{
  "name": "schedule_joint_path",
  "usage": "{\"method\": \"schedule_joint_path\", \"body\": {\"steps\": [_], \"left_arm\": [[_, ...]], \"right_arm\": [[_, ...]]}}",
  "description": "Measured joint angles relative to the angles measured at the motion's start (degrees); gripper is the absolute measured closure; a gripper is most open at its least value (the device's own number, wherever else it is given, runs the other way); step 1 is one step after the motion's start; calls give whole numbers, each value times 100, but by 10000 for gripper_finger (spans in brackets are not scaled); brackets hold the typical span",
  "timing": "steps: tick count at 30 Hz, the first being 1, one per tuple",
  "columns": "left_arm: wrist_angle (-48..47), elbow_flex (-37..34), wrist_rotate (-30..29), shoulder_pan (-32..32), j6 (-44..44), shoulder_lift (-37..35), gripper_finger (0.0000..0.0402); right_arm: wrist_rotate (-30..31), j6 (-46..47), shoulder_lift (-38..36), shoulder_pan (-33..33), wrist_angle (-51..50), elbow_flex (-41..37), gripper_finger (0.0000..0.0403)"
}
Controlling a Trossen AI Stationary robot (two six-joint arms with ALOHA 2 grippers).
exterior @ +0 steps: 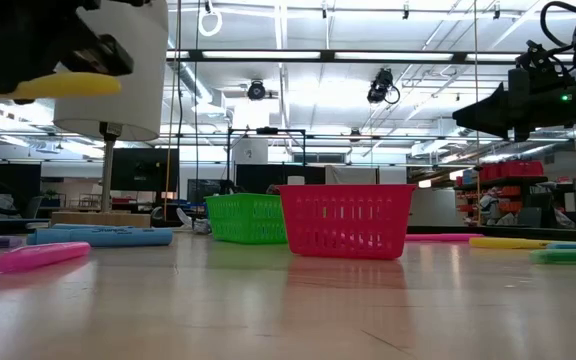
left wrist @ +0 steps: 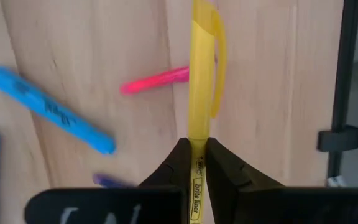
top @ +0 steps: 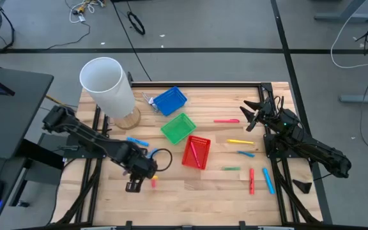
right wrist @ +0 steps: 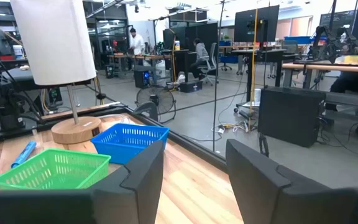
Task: Pick & Place Markers
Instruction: Put the bottom yellow pen into the red bin
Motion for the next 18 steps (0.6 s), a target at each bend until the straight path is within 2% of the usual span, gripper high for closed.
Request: {"method": "schedule_joint_path", "body": {"steps": [18], "left_arm": [[-59,2,22,-135,-3969,-145,374]], "right_arm": [[-1,0,0,0,1,0,227]]}}
